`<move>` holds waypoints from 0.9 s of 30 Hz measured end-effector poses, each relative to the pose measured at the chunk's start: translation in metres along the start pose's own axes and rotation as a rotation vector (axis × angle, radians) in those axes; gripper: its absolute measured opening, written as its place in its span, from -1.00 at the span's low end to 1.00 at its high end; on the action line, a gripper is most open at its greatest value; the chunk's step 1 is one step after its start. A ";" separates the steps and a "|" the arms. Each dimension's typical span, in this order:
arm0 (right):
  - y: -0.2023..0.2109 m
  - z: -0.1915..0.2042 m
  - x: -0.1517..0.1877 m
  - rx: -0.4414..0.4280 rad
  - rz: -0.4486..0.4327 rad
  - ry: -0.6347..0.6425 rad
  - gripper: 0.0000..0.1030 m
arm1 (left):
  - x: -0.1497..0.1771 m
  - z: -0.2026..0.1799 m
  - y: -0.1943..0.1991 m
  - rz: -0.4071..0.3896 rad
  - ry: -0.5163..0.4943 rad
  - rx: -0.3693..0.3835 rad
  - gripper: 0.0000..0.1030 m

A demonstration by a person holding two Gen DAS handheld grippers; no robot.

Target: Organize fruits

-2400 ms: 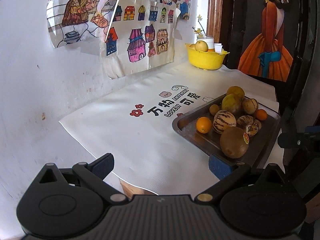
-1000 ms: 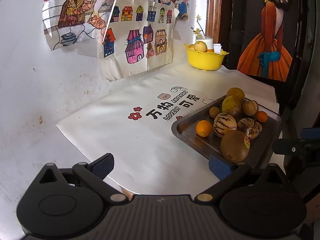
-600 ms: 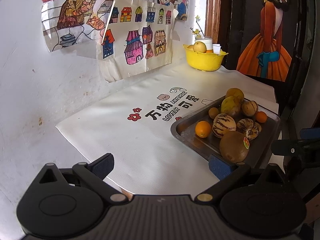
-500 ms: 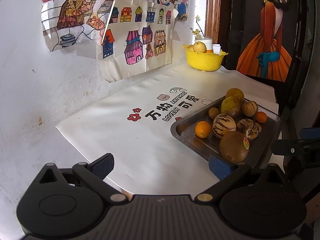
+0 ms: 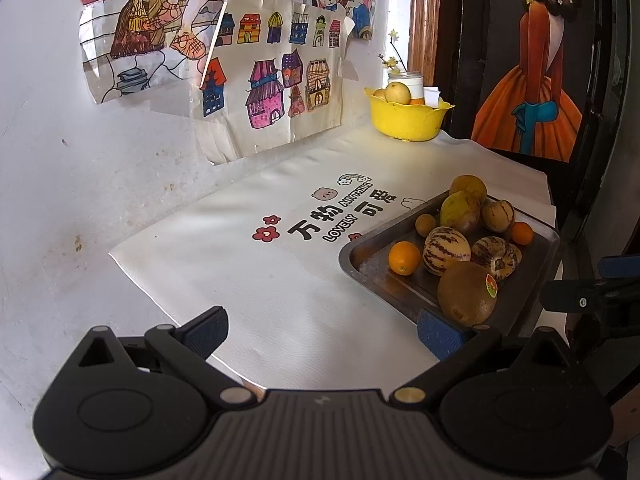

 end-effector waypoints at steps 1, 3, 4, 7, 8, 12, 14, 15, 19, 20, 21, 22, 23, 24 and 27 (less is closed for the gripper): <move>0.000 0.000 0.000 -0.001 0.000 0.000 0.99 | 0.000 0.000 0.000 0.000 0.000 0.000 0.99; 0.000 0.000 0.000 -0.001 0.000 0.000 0.99 | 0.000 0.000 0.000 -0.001 -0.001 0.000 0.99; 0.000 0.000 0.000 0.000 -0.001 0.000 0.99 | 0.000 0.000 0.000 -0.002 -0.001 0.001 0.99; 0.001 0.000 0.000 -0.002 -0.001 0.001 0.99 | 0.000 -0.001 0.001 -0.003 -0.001 0.002 0.99; 0.001 0.001 0.000 0.000 -0.002 0.001 0.99 | 0.000 -0.001 0.001 -0.003 -0.001 0.002 0.99; 0.001 0.001 0.000 0.000 -0.001 0.001 0.99 | 0.000 -0.001 0.001 -0.004 -0.002 0.002 0.99; 0.001 0.001 0.000 0.002 -0.003 0.003 0.99 | 0.000 -0.001 0.001 -0.006 -0.003 0.002 0.99; 0.001 0.001 0.000 0.000 -0.001 0.000 0.99 | 0.000 -0.001 0.002 -0.007 -0.003 0.002 0.99; 0.001 0.001 0.001 0.000 0.000 0.002 0.99 | -0.001 -0.001 0.002 -0.007 -0.005 0.000 0.99; 0.001 0.001 0.000 0.001 -0.001 0.002 0.99 | -0.001 -0.001 0.002 -0.008 -0.004 0.000 0.99; 0.002 0.001 0.000 0.000 -0.001 0.003 0.99 | -0.001 0.000 0.003 -0.008 -0.004 -0.001 0.99; 0.002 0.001 0.000 0.000 -0.001 0.004 0.99 | -0.001 0.000 0.003 -0.008 -0.005 -0.001 0.99; 0.002 0.001 0.000 0.001 -0.001 0.003 0.99 | -0.001 0.000 0.003 -0.009 -0.005 -0.001 0.99; 0.001 0.002 0.000 0.002 -0.001 0.003 0.99 | -0.001 0.000 0.003 -0.010 -0.005 0.000 0.99; 0.003 0.002 0.000 0.001 -0.002 0.004 0.99 | -0.001 0.000 0.004 -0.013 -0.009 0.000 0.99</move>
Point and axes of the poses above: each gripper's, at about its wrist camera, not at the fingertips, and y roughly against the way its jaws point, z to its left, x to its underside, the point moved 2 cm from there along -y, roughly the way its jaws point, and after that the axes turned 14 degrees about -y, right-handed, at the moved point
